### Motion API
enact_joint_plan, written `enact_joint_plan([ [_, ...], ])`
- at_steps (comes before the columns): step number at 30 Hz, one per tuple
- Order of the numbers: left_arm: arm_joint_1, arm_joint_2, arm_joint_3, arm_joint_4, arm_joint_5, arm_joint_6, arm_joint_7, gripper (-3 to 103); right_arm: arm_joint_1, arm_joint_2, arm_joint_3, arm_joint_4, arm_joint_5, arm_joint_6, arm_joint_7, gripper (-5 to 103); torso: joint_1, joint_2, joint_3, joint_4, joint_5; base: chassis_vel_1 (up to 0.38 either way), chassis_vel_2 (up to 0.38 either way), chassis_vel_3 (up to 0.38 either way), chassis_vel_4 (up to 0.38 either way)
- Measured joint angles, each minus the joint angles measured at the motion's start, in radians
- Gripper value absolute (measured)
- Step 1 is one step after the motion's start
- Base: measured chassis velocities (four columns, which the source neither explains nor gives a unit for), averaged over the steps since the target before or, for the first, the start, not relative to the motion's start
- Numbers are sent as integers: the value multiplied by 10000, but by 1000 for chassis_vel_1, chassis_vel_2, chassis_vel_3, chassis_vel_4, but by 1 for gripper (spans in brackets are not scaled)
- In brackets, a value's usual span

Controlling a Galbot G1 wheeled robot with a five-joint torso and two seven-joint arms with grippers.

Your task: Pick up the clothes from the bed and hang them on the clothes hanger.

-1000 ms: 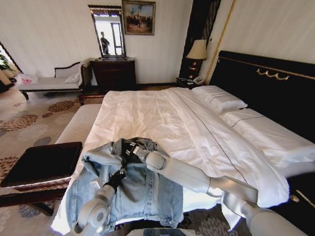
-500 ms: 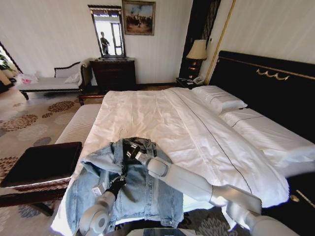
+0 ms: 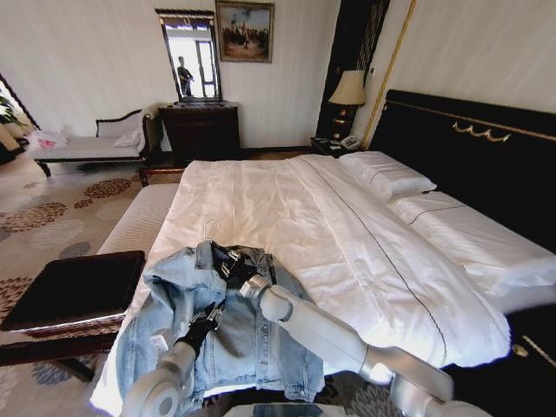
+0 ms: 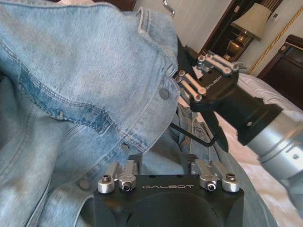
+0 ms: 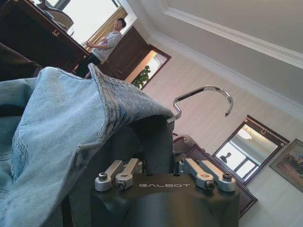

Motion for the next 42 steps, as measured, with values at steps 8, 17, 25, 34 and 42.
enact_joint_plan([
  [8, 1165, 115, -1335, -1204, 633, -72, 149, 83, -447, 127, 556, -210, -525, 376, 27, 28, 0, 0, 0, 0, -1, 0, 0, 0, 0],
  [17, 1568, 1703, -5720, -1313, -39, 809, 409, 100, -554, -13, 745, -56, -477, 468, 28, 28, -1, 0, 0, 7, 0, 0, 0, 0, 0],
  [25, 840, 4739, -6553, 1355, -356, 653, 3231, 100, -678, -68, 899, 201, -347, 465, 51, 28, 2, -1, 3, 0, -5, 0, 0, 0, 0],
  [34, 491, 8543, -6554, 5013, -1948, -1183, 8905, 100, -699, -307, 874, 549, 269, 159, 97, 28, 3, -2, 3, -3, -1, 0, 0, 0, 0],
  [42, 552, 9648, -6302, 6747, -1776, -1862, 13683, 100, -500, -302, 618, 739, 696, 27, 135, 28, 1, -1, 1, 8, -3, 0, 0, 0, 0],
])
